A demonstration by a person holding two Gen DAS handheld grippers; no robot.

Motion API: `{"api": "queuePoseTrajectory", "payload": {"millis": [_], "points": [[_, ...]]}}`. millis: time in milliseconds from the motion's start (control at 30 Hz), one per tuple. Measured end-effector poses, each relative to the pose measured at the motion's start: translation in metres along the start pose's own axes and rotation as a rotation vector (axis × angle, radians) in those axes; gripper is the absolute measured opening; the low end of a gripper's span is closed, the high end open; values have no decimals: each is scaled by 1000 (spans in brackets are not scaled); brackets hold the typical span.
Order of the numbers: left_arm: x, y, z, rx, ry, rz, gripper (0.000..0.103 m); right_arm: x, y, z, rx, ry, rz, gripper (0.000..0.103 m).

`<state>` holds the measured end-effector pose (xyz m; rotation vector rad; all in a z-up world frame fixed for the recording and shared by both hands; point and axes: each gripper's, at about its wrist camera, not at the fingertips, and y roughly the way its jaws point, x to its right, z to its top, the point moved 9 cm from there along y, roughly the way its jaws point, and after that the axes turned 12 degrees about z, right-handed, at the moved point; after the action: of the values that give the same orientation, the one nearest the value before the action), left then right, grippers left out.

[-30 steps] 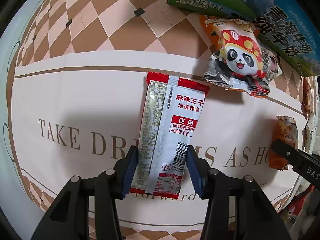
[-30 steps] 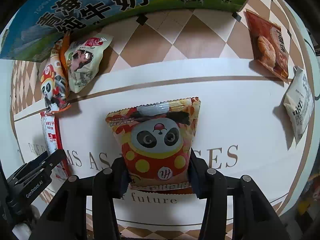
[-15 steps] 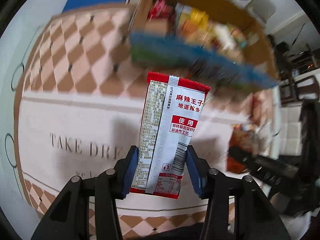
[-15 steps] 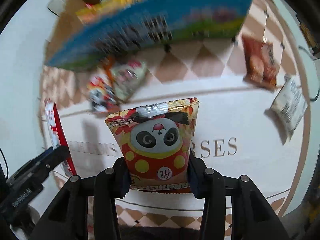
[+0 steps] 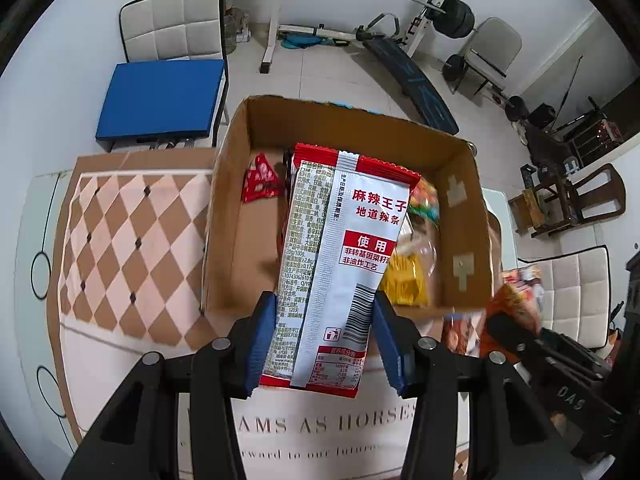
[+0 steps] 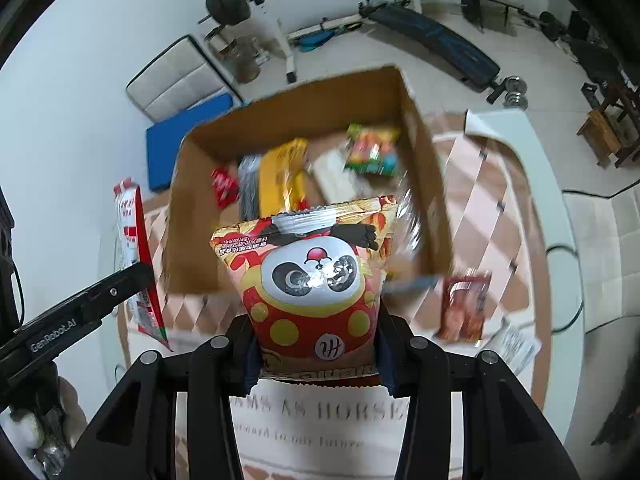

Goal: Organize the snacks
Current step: 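Lift both packets and carry them over the cardboard box, then open both tools to release the packets into the box and lift away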

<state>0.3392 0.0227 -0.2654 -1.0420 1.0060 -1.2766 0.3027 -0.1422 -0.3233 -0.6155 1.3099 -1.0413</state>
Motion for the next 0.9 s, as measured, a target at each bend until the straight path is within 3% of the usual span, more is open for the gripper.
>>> {"api": "queuePoseTrajectory", "payload": {"millis": [200,367,767,800,900], "points": [[-8,44,36,-58,9,59,45,27,29,47,-17,37,-59,48],[-10,81,60,-116,46,113,45,53,62,64,-64,84,-104,48],[-20,139,67,-258,61,160,48,86,105,84,-131,114,-196,49],[-20,141,66,-271,58,161,49,89,107,84,-141,126,-198,50],[-22,146,64,-309,12,136,49,90,114,82,-172,143,-186,72]]}}
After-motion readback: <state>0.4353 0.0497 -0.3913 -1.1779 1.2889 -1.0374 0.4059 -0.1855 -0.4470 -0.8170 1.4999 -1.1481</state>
